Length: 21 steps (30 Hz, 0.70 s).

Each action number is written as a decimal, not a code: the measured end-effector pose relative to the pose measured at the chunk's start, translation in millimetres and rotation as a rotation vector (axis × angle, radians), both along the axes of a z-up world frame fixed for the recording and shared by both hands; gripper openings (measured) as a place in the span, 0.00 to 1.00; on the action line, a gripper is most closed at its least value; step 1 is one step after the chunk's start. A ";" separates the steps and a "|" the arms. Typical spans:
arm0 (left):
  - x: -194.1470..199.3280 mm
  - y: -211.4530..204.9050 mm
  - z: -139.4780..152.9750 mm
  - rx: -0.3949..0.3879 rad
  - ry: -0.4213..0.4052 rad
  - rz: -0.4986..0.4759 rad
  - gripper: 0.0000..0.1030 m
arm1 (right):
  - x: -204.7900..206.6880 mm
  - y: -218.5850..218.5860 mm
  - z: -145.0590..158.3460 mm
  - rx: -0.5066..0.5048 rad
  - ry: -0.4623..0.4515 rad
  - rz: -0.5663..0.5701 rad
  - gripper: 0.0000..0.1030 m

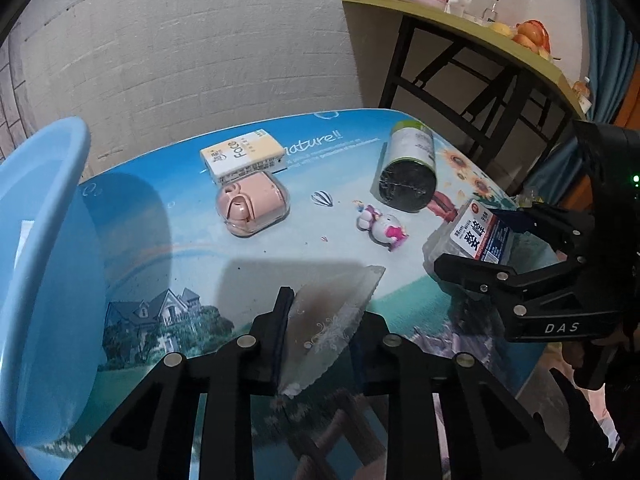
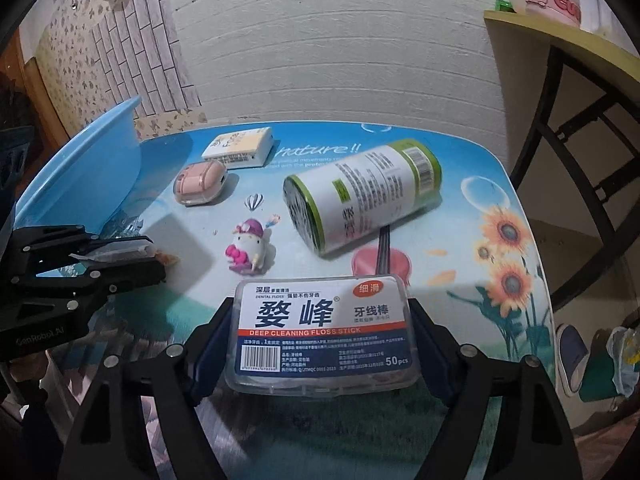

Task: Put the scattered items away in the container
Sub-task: 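Grasp the wrapped pastry bag with the left gripper while the right grasps the floss box, then carry the pastry bag and floss box over the light blue basin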

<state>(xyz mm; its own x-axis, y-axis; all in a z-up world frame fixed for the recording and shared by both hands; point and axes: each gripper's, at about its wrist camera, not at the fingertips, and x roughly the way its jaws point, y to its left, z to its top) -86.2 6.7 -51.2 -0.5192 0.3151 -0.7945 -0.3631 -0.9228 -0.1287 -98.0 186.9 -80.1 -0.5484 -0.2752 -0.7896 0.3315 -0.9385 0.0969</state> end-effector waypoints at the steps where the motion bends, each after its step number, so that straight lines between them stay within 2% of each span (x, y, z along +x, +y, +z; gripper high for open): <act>1: 1.7 -0.4 1.2 -0.001 0.000 0.001 0.23 | 3.3 1.4 1.5 0.002 0.002 -0.007 0.80; 5: 7.0 1.6 2.0 -0.052 -0.014 0.018 0.23 | 11.1 4.8 7.8 -0.001 0.005 -0.040 0.80; 13: 34.0 -5.0 21.8 -0.006 0.037 0.030 0.23 | 35.9 2.4 20.1 0.002 0.005 -0.093 0.80; 16: 41.4 -9.9 28.0 0.018 0.047 0.068 0.23 | 43.9 0.7 22.8 -0.020 -0.009 -0.112 0.80; 21: 51.2 -21.5 36.0 0.036 0.061 0.170 0.23 | 55.0 -7.9 30.6 0.008 0.019 -0.128 0.80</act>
